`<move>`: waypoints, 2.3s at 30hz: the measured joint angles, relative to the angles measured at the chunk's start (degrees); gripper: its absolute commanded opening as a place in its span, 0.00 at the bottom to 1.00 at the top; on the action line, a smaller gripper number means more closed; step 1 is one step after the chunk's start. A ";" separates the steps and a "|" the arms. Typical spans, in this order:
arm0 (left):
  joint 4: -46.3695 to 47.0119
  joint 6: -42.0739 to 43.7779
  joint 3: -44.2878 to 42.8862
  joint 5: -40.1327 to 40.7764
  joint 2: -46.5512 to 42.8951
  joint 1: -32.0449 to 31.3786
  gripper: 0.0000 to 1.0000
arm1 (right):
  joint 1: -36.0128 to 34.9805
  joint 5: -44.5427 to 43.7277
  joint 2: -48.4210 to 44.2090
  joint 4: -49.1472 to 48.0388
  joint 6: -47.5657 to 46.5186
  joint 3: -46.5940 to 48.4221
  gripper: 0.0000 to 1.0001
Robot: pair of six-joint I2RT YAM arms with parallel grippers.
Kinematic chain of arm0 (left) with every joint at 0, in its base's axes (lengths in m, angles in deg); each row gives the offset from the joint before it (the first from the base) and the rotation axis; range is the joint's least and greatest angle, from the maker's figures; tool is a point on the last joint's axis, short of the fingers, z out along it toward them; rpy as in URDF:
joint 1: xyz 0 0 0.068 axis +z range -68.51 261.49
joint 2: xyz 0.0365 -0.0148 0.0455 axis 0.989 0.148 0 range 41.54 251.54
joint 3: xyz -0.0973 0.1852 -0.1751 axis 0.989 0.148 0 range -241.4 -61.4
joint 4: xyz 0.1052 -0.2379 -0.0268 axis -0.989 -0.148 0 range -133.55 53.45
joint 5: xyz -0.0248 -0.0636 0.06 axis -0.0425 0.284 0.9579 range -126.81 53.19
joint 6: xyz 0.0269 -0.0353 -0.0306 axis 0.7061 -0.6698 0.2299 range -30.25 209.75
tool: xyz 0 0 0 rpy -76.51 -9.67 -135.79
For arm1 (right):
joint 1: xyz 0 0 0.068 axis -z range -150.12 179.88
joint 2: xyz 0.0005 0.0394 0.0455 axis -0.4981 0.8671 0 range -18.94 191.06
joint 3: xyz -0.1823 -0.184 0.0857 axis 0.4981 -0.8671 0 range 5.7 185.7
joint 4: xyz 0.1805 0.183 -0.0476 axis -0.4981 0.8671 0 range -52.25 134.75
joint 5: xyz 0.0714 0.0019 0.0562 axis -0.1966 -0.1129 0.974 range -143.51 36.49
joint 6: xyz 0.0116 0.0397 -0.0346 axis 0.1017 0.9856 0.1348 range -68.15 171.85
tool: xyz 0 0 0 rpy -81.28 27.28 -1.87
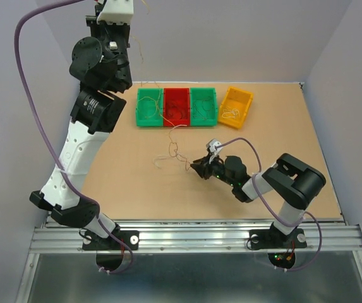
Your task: Untangle the cables
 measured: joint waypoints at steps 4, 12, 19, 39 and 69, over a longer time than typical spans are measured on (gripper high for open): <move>0.61 -1.81 6.60 -1.73 -4.00 0.24 0.00 | 0.04 -2.25 -4.90 0.26 -0.24 -3.87 0.96; -1.16 -9.60 18.64 -12.55 -9.88 0.24 0.00 | 0.02 4.46 -10.12 -0.31 -0.33 -1.40 1.00; -3.17 -12.41 20.52 -17.03 -10.03 0.17 0.00 | 0.00 10.80 -2.45 -0.42 1.84 14.32 1.00; -7.76 -14.12 13.79 -17.42 -9.73 -0.04 0.00 | -2.12 8.41 20.31 0.09 4.24 36.89 0.18; -13.22 -29.83 -0.94 -27.63 7.10 43.58 0.00 | 15.54 -36.94 -26.45 18.34 25.44 -13.97 0.00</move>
